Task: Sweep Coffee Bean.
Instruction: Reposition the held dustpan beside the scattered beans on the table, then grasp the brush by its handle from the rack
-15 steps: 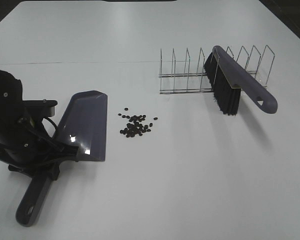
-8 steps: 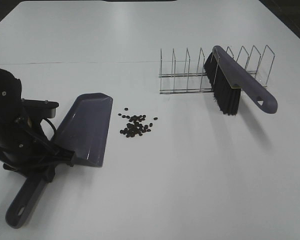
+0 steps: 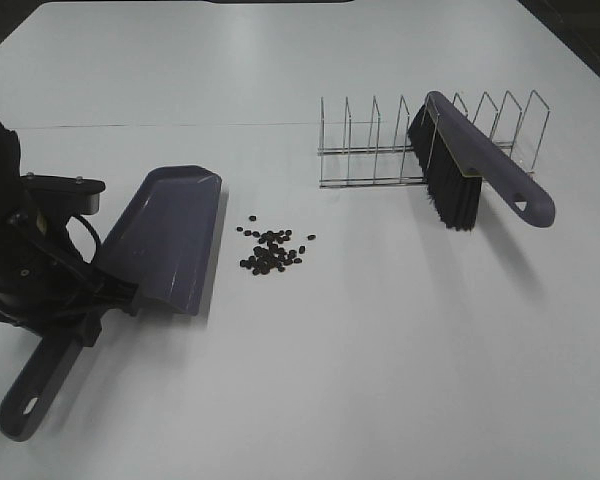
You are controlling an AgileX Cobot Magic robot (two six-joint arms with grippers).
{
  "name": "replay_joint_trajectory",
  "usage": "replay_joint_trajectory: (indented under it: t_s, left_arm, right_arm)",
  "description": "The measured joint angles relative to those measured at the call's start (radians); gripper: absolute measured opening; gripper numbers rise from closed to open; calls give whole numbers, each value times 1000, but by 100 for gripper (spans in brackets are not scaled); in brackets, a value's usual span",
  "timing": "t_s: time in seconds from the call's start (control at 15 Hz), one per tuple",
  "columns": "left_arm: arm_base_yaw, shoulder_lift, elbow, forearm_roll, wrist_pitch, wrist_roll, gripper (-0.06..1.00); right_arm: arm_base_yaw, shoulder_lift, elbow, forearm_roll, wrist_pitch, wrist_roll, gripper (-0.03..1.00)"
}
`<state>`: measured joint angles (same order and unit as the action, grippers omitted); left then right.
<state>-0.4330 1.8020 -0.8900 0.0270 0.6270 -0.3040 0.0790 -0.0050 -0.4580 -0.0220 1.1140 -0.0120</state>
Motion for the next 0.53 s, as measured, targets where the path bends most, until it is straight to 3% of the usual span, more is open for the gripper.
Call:
replay_joint_trajectory:
  t_s: [0.27, 0.47, 0.53]
  left_arm:
    - [0, 0, 0, 1, 0, 0, 31]
    - [0, 0, 0, -1, 0, -2, 31]
    - [0, 0, 0, -3, 0, -4, 31]
  right_arm:
    - [0, 0, 0, -11, 0, 12, 65]
    - [0, 0, 0, -80, 0, 50, 93]
    - [0, 0, 0, -91, 0, 53, 95]
